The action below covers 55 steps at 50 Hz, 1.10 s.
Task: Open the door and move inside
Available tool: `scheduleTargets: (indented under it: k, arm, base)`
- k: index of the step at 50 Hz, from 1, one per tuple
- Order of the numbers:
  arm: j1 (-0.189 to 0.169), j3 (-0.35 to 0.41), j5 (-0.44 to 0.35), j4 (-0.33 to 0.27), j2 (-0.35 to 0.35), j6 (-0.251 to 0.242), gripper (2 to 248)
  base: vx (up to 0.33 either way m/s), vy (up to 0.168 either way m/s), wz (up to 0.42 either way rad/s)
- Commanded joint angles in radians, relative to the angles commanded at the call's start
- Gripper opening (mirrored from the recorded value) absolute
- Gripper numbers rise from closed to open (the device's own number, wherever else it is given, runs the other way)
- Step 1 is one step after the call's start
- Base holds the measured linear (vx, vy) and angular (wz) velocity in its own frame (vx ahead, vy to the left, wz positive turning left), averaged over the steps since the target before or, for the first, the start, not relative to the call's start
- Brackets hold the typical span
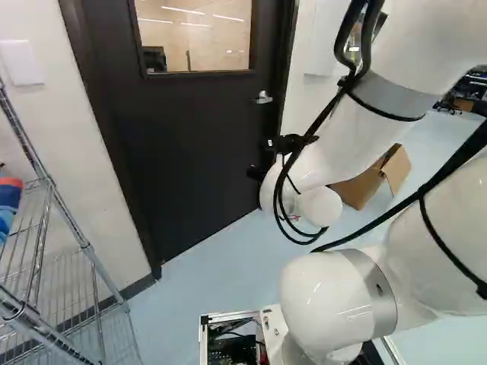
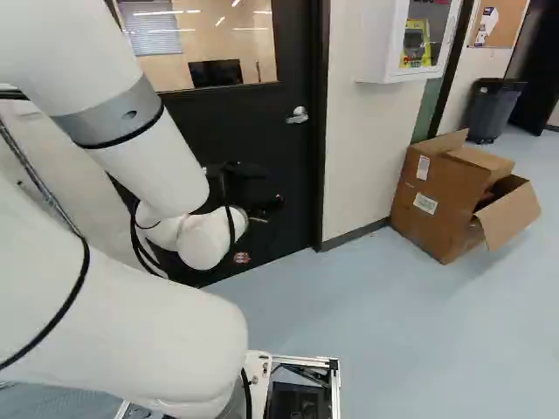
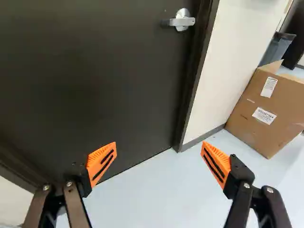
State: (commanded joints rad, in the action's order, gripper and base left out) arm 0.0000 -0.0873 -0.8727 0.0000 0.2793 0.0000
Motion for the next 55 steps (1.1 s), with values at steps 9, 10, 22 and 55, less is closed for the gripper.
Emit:
scheduleTargets:
  k: [9, 10, 22, 55]
  arm:
    - [0.000, 0.000, 0.000, 0.000, 0.000, 0.000, 247]
    - [0.000, 0.000, 0.000, 0.000, 0.000, 0.000, 247]
    - [0.000, 0.000, 0.000, 0.000, 0.000, 0.000, 247]
    - [0.000, 0.000, 0.000, 0.000, 0.000, 0.000, 247]
  base:
    - [0.140, -0.090, 0.002]
    - [0.141, -0.096, 0.009]
    - [0.138, -0.079, 0.072]
    - [0.134, -0.050, 0.167]
